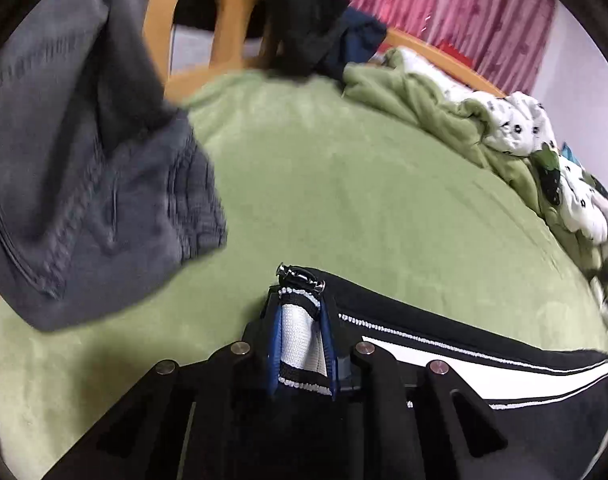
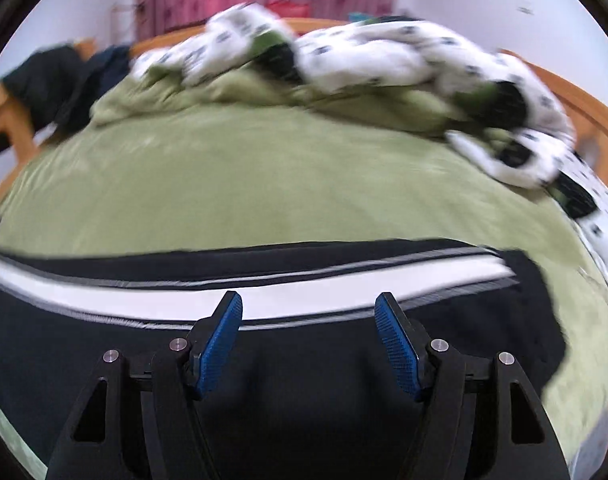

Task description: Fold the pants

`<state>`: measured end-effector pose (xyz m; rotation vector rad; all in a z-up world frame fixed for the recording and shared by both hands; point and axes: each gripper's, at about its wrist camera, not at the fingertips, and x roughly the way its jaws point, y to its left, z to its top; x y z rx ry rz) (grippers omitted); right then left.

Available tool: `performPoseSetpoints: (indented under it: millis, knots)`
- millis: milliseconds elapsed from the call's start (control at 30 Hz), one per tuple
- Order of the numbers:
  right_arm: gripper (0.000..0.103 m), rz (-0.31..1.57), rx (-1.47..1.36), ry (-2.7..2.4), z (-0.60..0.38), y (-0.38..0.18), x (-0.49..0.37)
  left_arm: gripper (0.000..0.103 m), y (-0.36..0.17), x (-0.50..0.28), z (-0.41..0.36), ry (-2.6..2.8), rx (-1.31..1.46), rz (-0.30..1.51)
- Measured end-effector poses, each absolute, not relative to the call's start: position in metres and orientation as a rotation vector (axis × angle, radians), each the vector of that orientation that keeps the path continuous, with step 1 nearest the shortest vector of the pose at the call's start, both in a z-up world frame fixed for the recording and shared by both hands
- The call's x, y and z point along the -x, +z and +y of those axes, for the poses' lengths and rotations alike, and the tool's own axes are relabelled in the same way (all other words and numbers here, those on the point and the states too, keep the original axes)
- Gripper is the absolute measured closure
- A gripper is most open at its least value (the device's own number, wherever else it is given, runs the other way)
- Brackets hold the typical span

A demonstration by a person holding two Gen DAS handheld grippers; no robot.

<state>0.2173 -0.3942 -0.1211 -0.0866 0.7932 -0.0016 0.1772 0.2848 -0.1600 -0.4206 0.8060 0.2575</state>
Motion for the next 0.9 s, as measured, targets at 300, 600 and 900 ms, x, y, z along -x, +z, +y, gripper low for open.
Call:
performPoseSetpoints:
  millis: [300, 600, 900]
  knots:
    - [0.027, 0.806, 0.344, 0.212, -0.331, -0.144, -0.273, 0.085, -0.173, -0.175, 0.274, 0.269, 0.344, 0.814]
    - [0.093, 0.983, 0.401, 0.400, -0.325, -0.179, -0.307, 0.085, -0.169, -0.172, 0.279, 0.246, 0.346, 0.809]
    - [0.098, 0.885, 0.264, 0.349, -0.335, -0.171, -0.320, 0.083, -0.179, -0.174, 0.277, 0.301, 0.358, 0.795]
